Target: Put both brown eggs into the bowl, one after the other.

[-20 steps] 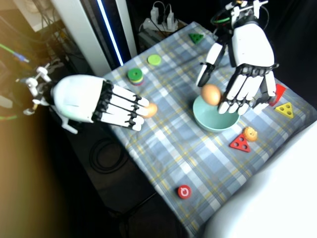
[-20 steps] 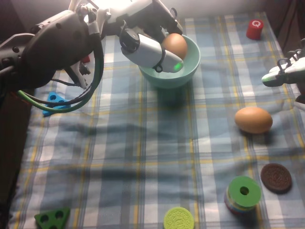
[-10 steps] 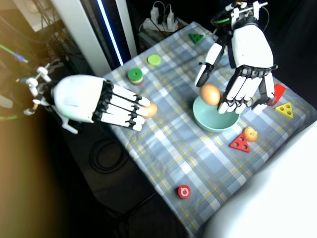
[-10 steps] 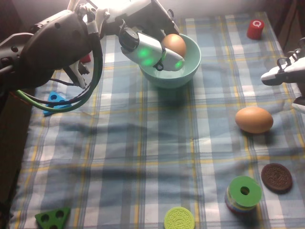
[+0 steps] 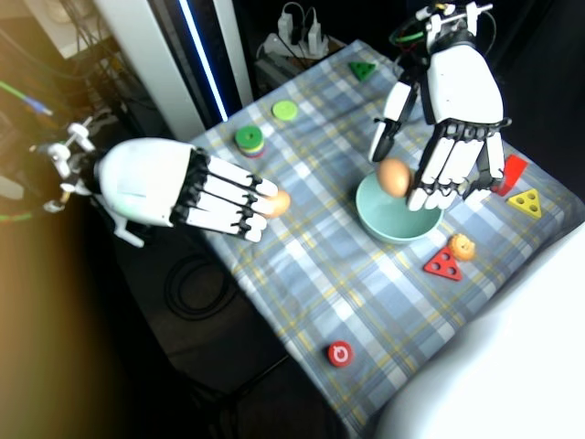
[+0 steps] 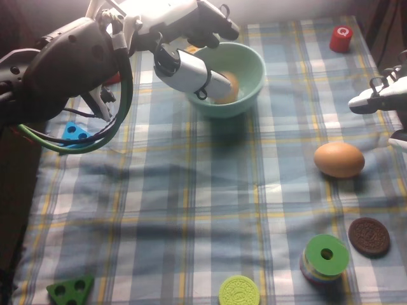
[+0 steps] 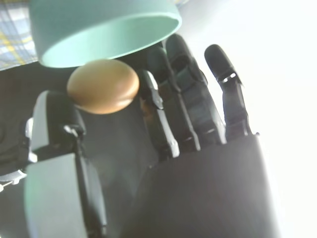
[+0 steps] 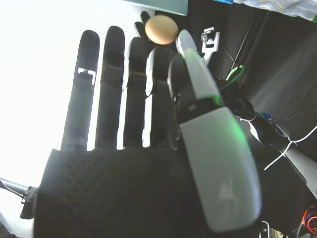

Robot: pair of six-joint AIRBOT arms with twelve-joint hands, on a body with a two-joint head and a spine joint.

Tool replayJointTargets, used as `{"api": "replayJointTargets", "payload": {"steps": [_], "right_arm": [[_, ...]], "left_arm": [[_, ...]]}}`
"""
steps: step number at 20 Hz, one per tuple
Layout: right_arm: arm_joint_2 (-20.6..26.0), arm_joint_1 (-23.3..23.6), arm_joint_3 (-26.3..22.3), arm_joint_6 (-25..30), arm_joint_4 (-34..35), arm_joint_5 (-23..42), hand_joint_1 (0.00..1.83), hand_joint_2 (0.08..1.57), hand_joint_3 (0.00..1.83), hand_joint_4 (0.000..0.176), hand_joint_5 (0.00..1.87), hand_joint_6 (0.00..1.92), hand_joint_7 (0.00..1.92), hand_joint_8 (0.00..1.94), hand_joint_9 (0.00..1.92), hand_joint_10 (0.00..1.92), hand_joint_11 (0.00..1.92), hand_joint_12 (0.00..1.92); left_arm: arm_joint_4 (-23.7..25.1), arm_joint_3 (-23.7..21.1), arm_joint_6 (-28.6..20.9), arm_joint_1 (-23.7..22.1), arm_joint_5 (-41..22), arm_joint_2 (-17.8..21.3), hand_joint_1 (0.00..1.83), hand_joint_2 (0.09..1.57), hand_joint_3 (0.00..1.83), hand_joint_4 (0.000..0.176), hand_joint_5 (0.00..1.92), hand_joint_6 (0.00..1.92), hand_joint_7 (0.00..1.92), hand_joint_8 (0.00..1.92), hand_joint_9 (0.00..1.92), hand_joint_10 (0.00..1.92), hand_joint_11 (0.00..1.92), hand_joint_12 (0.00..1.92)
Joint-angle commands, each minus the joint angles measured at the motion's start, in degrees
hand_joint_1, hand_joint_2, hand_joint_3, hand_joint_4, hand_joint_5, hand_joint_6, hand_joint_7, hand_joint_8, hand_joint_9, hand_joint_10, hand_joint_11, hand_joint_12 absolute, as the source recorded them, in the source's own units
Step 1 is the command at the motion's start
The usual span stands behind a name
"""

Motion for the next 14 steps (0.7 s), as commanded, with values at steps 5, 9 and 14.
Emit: {"api": "replayJointTargets", "payload": {"steps": [5, 9, 14], "right_arm": [[-0.1, 0.73, 0.43, 0.29, 1.23, 7.0, 0.98, 1.31, 0.0, 0.0, 0.71, 0.0, 0.8, 0.0, 0.79, 0.0, 0.45, 0.72], [-0.17, 0.73, 0.43, 0.29, 1.23, 7.0, 0.97, 1.32, 0.0, 0.0, 0.71, 0.0, 0.8, 0.0, 0.79, 0.0, 0.45, 0.71], [-0.61, 1.46, 0.42, 0.81, 0.21, 6.95, 0.79, 1.19, 0.0, 0.0, 0.58, 0.0, 0.66, 0.0, 0.68, 0.0, 0.42, 0.64]], "left_arm": [[1.13, -0.45, -0.17, -0.3, -6.47, 0.57, 0.89, 0.99, 0.0, 0.111, 0.52, 0.0, 0.69, 0.01, 0.68, 0.01, 0.01, 1.12], [1.3, -2.02, -0.16, 0.3, -8.32, 1.5, 0.91, 0.96, 0.0, 0.1, 0.51, 0.0, 0.69, 0.0, 0.7, 0.01, 0.04, 1.14], [6.83, -9.35, -10.08, 4.45, -19.01, 7.02, 0.58, 1.09, 0.01, 0.096, 0.38, 0.0, 0.59, 0.0, 0.61, 0.02, 0.0, 0.96]]}}
